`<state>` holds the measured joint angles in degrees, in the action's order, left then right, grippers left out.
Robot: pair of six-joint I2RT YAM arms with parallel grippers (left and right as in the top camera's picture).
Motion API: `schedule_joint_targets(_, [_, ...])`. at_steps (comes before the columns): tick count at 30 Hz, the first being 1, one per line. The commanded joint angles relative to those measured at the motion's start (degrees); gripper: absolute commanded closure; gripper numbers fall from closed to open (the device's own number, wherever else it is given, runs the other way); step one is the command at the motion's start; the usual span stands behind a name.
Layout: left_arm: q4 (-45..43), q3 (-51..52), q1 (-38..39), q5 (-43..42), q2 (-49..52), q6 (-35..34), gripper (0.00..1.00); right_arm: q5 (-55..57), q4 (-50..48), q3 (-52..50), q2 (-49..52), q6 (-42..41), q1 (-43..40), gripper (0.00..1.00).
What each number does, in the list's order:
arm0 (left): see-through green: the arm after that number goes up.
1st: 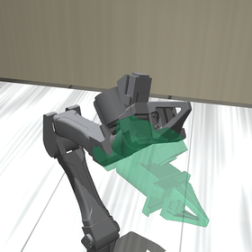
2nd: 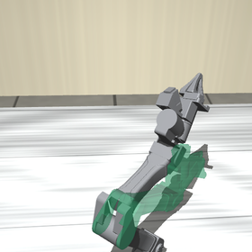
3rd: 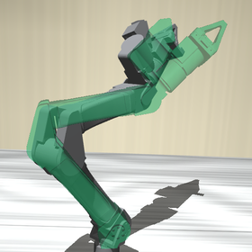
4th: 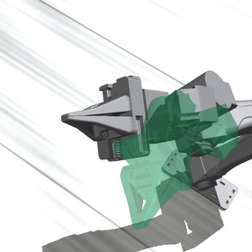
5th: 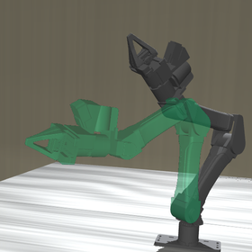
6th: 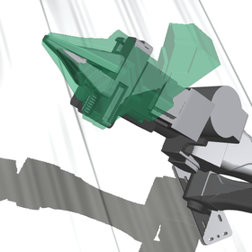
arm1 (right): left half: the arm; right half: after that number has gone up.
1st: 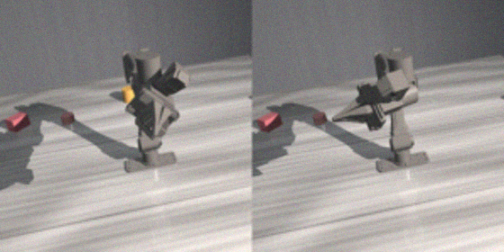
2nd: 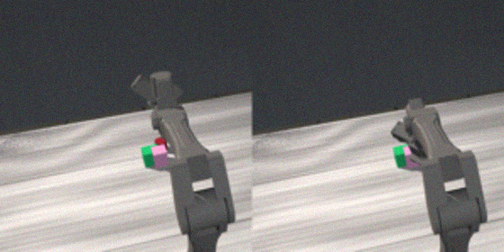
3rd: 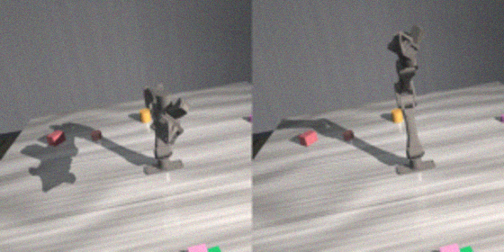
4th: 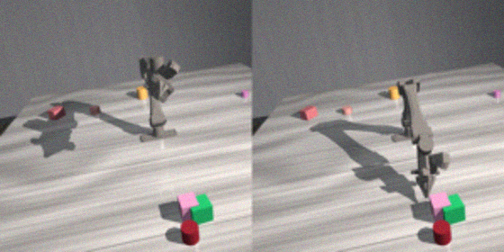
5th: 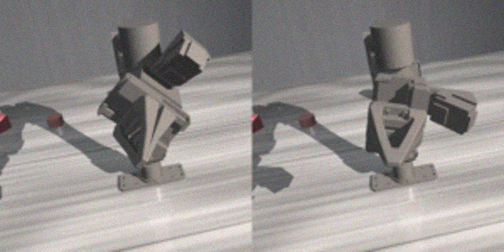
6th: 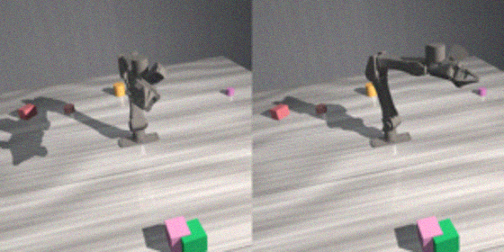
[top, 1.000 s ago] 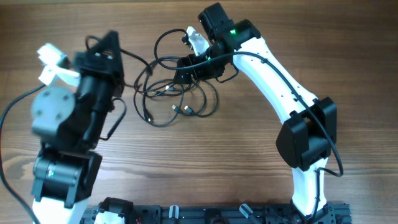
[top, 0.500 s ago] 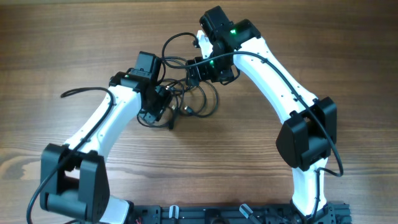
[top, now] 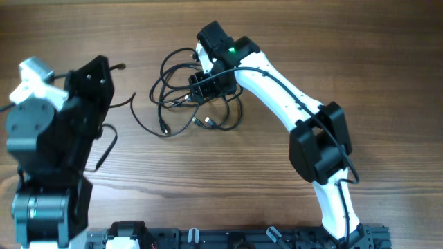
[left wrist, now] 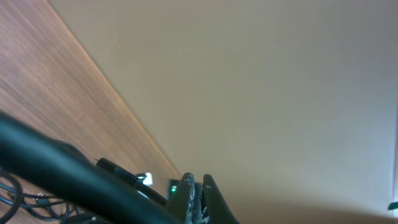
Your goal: Untangle cables
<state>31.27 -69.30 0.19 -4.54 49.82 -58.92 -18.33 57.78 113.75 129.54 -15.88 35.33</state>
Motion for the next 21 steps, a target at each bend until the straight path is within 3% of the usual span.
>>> schedule_joint_targets(1, [2.8, -0.2, -0.5, 5.3, -1.3, 1.5, 0.96, 0.5, -0.4, 0.1, 3.3, -2.8, 0.1, 0.35])
schedule_joint_targets(3, [4.9, -0.2, -0.5, 5.3, -1.0, 1.5, 0.96, 0.5, -1.0, 0.1, 4.3, -3.2, 0.2, 0.37])
schedule_joint_targets(4, [5.9, -0.2, -0.5, 5.3, -0.7, 1.5, 0.96, 0.3, -1.7, 0.1, 5.1, -3.2, 0.5, 0.44])
schedule_joint_targets(11, [7.2, -0.1, -0.4, 4.0, 1.8, 1.5, 0.96, 3.0, -5.9, 0.1, 8.3, -5.3, 3.4, 0.59])
schedule_joint_targets(13, [7.4, -0.1, -0.4, 4.0, 2.4, 1.5, 0.96, 5.2, -5.9, 0.1, 8.4, -5.0, 3.2, 0.74])
schedule_joint_targets(15, [7.6, -0.1, -0.4, 4.0, 3.3, 1.5, 0.96, 5.4, -6.3, 0.5, 8.0, -1.7, 2.5, 0.96])
schedule_joint_targets(19, [7.5, -0.1, -0.4, 2.8, 7.3, -1.7, 0.96, 5.7, -6.5, 2.0, 1.8, 6.8, -0.9, 0.96])
schedule_joint_targets(21, [7.3, -0.1, -0.4, 0.9, 9.8, -1.8, 0.96, 11.0, -8.0, 2.2, -4.7, 8.7, -2.4, 0.96])
